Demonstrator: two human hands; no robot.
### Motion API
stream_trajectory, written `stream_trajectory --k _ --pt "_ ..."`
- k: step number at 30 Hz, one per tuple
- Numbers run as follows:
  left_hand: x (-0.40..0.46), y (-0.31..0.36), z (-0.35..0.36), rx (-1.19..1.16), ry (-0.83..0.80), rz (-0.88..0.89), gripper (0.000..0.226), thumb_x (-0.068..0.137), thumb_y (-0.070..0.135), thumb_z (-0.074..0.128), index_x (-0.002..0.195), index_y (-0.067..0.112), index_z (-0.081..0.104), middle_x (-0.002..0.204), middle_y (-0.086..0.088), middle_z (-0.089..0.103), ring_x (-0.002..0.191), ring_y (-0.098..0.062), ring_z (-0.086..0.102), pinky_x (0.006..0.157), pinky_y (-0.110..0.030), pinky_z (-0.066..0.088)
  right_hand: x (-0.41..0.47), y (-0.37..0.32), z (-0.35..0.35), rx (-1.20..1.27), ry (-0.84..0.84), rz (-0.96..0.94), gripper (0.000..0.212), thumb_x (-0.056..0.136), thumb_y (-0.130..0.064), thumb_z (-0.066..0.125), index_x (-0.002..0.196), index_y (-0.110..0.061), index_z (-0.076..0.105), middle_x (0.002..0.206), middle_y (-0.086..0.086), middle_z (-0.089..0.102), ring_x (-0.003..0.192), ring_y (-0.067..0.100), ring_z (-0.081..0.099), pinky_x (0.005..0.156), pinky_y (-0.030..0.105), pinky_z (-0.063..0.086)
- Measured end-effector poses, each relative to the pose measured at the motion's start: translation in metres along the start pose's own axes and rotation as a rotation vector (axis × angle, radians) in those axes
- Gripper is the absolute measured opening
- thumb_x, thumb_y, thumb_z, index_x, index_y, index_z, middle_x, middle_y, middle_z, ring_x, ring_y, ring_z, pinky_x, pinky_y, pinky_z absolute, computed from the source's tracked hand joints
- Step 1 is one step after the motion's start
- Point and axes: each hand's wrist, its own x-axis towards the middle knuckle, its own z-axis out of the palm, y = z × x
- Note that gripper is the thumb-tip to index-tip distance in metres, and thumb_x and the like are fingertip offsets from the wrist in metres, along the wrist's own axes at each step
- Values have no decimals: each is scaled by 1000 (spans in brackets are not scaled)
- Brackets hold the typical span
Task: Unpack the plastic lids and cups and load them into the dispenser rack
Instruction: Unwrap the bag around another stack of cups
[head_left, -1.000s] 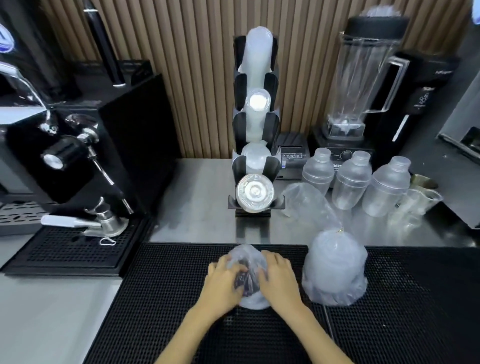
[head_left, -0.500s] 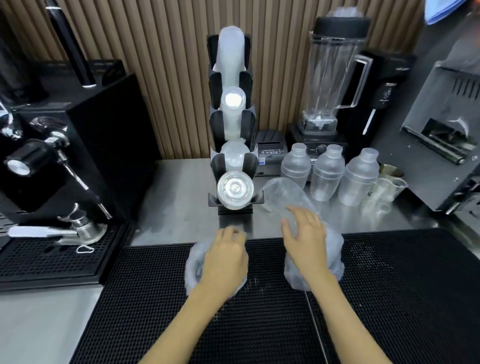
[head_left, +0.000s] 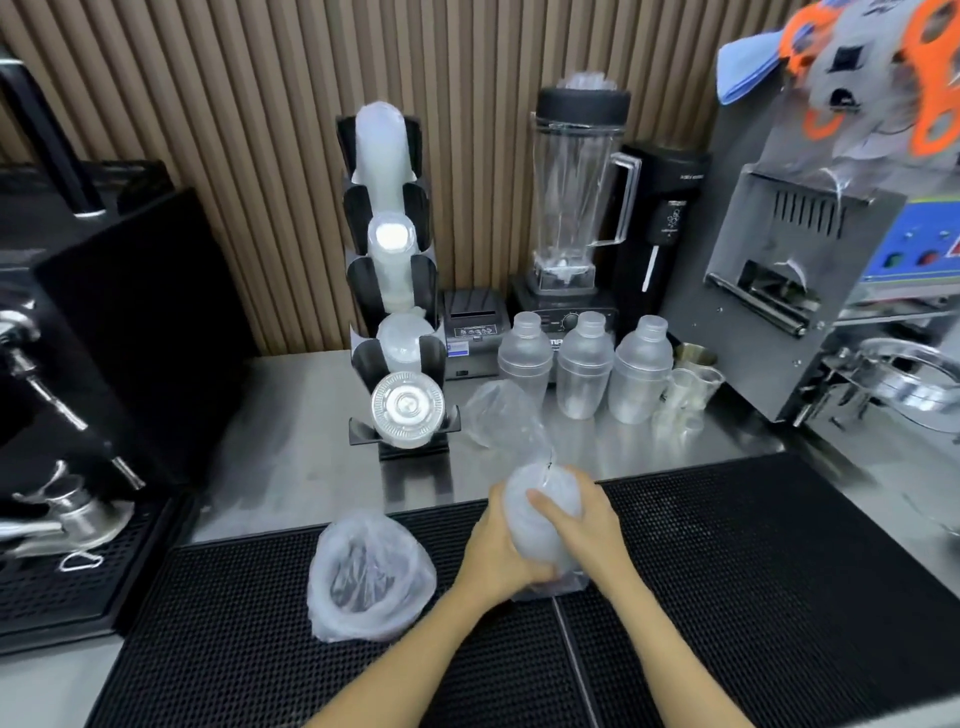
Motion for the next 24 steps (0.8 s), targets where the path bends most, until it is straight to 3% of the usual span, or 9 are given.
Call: stream_trajectory --k 5,9,12,14,16,17,19,21,24 --pt "-37 -22 -43 4 135 23 99 45 28 81 128 39 27 112 15 56 100 1 56 78 -20 52 -27 -22 35 39 -162 -87 62 78 -40 68 132 -27 41 122 -5 43 106 8 42 92 20 31" --pt "-64 -38 -69 23 196 -59 99 48 25 80 129 38 23 109 13 57 93 0 59 73 -24 56 -40 -34 70 49 -284 -94 62 78 -40 68 133 -28 40 126 1 44 110 12 44 97 24 35" --pt "-72 -39 -77 33 161 -105 103 52 21 81 131 36 17 123 7 51 97 0 56 78 -29 57 -40 -33 80 11 -299 -96 63 77 -43 68 132 -29 41 127 4 44 117 18 46 102 28 36" --pt "-76 -28 -83 50 83 -179 115 59 11 80 143 29 3 134 7 37 90 1 53 68 -21 58 -37 -30 81 -18 -297 -117 64 75 -43 70 131 -28 41 127 3 46 119 18 44 103 29 36" --pt "-80 -14 -92 85 -33 -242 123 65 -2 71 146 29 -16 131 5 26 82 -2 53 57 -16 54 -35 -29 80 -41 -224 -185 65 70 -46 72 126 -29 43 127 -2 48 120 17 43 104 33 36" --pt "-80 -8 -99 105 -68 -232 120 66 -7 65 146 32 -15 130 3 26 82 -6 53 57 -17 53 -34 -29 79 -65 -154 -239 65 67 -47 73 122 -29 44 125 -5 50 118 16 44 102 33 38" --pt "-75 5 -114 90 -34 -138 103 67 -14 54 144 38 10 132 0 37 81 -13 56 57 -19 49 -34 -31 79 -157 20 -369 64 64 -49 74 117 -25 47 117 -6 55 111 16 47 96 34 41" --pt "-62 13 -125 66 104 -43 77 72 -18 45 132 31 41 121 0 53 90 -15 60 61 -13 47 -35 -39 79 -208 156 -467 56 64 -49 72 111 -24 53 112 -1 56 107 20 50 93 36 45" --pt "-41 25 -131 86 199 19 38 88 -8 47 109 18 65 97 10 65 93 -5 62 72 -1 43 -36 -48 83 -252 233 -539 35 69 -52 60 94 -27 62 112 3 57 107 21 49 88 34 43"
